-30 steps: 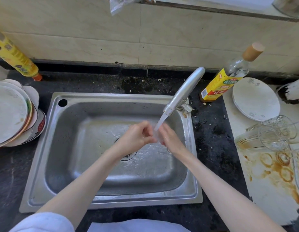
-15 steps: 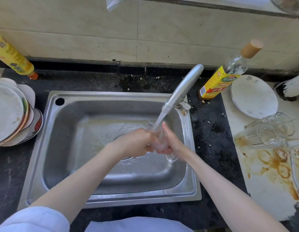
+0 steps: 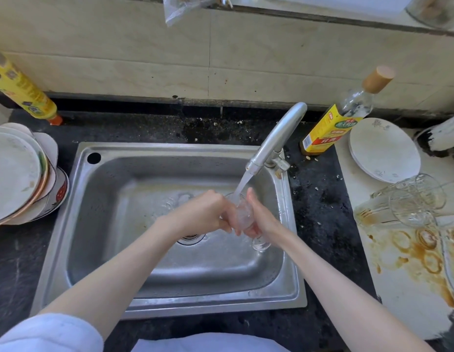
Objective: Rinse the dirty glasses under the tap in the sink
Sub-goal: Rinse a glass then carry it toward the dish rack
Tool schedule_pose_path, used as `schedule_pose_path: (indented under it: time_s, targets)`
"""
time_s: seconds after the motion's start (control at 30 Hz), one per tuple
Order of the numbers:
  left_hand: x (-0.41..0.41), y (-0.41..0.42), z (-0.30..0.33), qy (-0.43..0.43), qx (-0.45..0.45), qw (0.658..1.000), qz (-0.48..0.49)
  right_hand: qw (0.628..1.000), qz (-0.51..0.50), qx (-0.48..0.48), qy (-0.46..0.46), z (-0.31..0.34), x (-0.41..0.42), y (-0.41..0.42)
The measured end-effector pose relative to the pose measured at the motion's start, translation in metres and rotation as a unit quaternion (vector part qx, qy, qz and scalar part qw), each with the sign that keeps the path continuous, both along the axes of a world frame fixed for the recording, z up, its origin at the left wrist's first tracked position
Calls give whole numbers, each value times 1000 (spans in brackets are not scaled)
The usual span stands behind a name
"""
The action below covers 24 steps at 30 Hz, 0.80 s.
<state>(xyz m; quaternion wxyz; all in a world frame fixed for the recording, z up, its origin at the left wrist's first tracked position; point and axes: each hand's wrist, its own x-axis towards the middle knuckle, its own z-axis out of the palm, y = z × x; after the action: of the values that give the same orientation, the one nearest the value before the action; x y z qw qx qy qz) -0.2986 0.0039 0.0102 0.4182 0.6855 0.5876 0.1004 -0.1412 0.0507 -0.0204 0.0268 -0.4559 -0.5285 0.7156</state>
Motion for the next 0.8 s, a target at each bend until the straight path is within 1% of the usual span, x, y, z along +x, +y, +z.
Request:
schedule_pose_path:
  time_s: [0.07,0.1,0.13,0.17,0.2,0.27,0.3,0.37,0.4,0.47,0.5,0.53,0.57,0.6,0.67,0.7,0.77,0.8]
  targets:
    - [6,-1,0,-31,26,994,103,996,-9,86,2,-2,-2,-6]
    - [8,-2,-4,-56,32,986,155,993,-18,120,-4,-1,-3,-9]
    - [10,-3,-7,-81,34,979,185,990,-31,137,-10,2,-4,-10]
    - [10,-4,-8,-100,30,979,177,989,-41,141,-8,3,-5,-10]
    - [9,-5,-7,-110,19,984,136,991,-52,119,-12,6,-7,-8]
    - [5,-7,-5,-95,-14,995,36,998,-47,31,-43,10,-6,-2]
    - [2,-7,-5,-80,-20,997,8,998,-23,-13,-52,14,-5,0]
    - [-2,-6,-8,-71,-18,997,12,998,2,-41,-56,11,-4,0]
    - [-1,-4,-9,-66,-5,997,35,999,-7,-24,-46,7,-5,-1]
    - [5,-2,-13,-53,35,990,128,998,-26,53,-30,1,-8,-7]
    - [7,-2,-15,-67,46,980,181,996,-28,87,-24,-1,-10,-11]
    - [8,-3,-16,-98,50,971,214,993,-27,111,-18,-2,-12,-13]
    - [8,-4,-15,-134,45,968,209,992,-28,122,-10,-1,-14,-13]
    - [6,-5,-13,-155,25,974,163,992,-34,119,-5,-1,-14,-12]
    - [-3,-8,-11,-128,-40,990,42,998,-20,60,-22,-1,-9,-7]
    - [-8,-9,-12,-97,-65,993,10,999,-1,15,-39,0,-7,-6]
    - [-14,-6,-12,-64,-67,996,8,998,8,-46,-50,-1,-4,-7]
    - [-14,-4,-13,-59,-48,997,24,998,-3,-47,-42,-3,-4,-8]
